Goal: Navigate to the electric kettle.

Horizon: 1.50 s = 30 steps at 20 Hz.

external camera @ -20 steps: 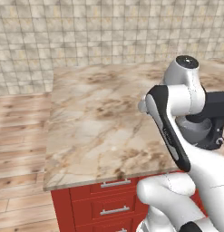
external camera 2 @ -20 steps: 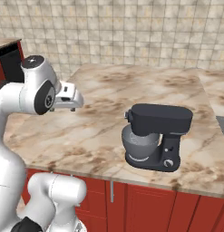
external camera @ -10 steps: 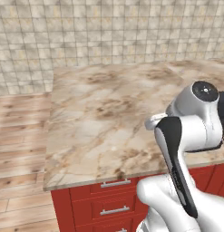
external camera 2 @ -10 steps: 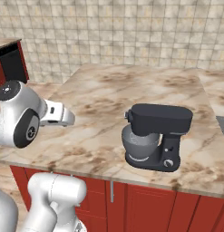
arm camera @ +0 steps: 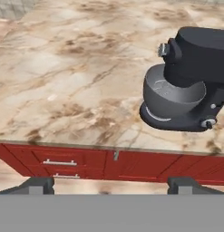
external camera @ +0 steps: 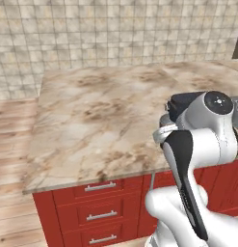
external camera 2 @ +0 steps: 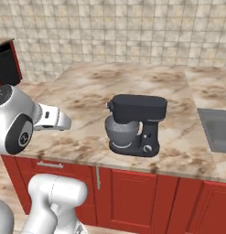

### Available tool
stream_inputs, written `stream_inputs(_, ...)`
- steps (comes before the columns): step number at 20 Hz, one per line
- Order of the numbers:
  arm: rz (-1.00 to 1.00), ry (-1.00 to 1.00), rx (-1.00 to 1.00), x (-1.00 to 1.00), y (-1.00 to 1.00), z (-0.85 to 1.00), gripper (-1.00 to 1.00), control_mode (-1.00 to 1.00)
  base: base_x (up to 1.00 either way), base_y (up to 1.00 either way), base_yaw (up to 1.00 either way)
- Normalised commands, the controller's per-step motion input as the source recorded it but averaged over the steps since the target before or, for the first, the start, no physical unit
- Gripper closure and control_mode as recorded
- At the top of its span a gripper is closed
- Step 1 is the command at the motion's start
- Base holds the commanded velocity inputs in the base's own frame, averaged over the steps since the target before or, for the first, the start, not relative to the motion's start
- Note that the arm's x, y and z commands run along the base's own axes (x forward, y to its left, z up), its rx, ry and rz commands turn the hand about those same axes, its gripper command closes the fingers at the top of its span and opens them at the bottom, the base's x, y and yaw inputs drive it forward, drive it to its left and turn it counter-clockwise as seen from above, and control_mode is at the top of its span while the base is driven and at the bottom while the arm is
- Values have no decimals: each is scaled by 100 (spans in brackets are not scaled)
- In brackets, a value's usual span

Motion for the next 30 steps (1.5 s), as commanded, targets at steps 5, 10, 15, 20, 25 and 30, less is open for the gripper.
stream_inputs(5,0,0,0,0,0,0,-100,100,-1,-100,-4)
stream_inputs(10,0,0,0,0,0,0,-100,100,0,-100,0)
stream_inputs(15,0,0,0,0,0,0,-100,100,0,-100,0)
stream_inputs(20,0,0,0,0,0,0,-100,100,1,-100,0)
stream_inputs(25,0,0,0,0,0,0,-100,100,5,-100,0)
stream_inputs(30,0,0,0,0,0,0,-100,100,6,-100,0)
